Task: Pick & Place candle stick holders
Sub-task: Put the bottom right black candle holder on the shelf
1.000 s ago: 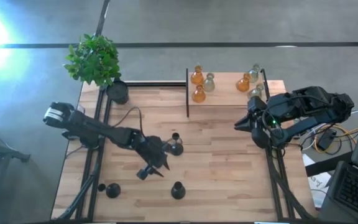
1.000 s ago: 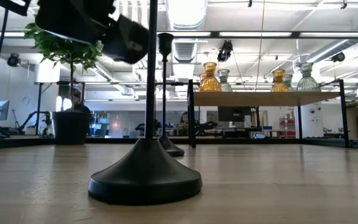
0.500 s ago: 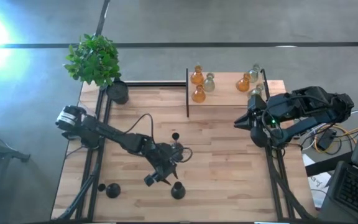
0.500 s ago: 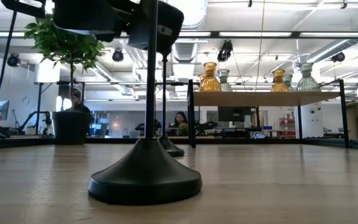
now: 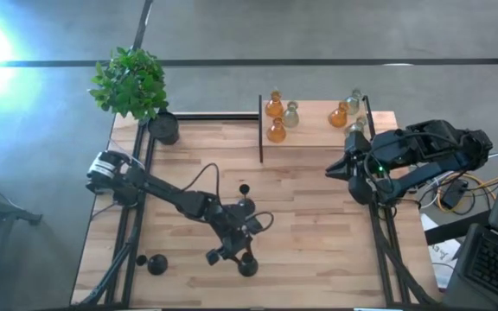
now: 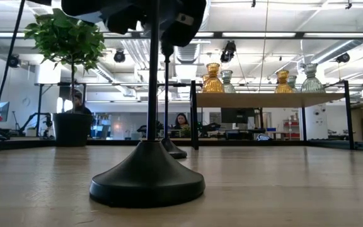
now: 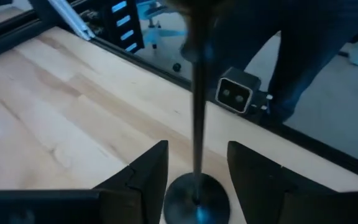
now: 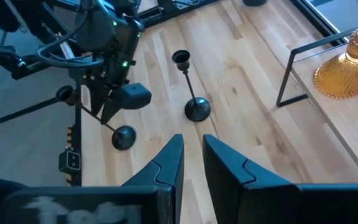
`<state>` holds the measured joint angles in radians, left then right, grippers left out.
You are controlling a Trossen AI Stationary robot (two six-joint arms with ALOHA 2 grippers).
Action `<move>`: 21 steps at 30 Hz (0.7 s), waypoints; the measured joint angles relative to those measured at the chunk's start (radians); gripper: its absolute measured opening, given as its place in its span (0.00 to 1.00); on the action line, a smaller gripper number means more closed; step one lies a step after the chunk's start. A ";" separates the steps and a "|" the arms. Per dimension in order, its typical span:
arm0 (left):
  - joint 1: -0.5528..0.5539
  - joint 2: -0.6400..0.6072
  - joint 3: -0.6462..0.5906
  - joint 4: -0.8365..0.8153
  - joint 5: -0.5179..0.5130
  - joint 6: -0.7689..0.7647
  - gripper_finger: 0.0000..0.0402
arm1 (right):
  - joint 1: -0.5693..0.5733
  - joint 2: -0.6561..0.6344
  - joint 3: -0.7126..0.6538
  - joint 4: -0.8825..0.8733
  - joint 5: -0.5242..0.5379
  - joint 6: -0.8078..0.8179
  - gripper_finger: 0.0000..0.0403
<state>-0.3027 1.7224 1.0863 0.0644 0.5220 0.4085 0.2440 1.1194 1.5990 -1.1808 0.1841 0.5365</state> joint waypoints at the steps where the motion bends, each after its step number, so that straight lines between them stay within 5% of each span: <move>1: 0.000 0.003 0.003 0.002 0.009 0.000 0.40 | 0.000 0.000 0.000 -0.004 0.000 0.000 0.13; 17: 0.026 0.007 0.005 0.067 0.028 0.056 0.04 | 0.000 0.000 0.000 -0.046 0.019 0.007 0.13; 21: 0.040 0.007 0.005 0.076 0.034 0.037 0.04 | 0.000 0.000 0.000 -0.046 0.019 0.007 0.13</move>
<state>-0.2623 1.7294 1.0912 0.1402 0.5556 0.4458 0.2440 1.1195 1.5990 -1.2263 0.2028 0.5434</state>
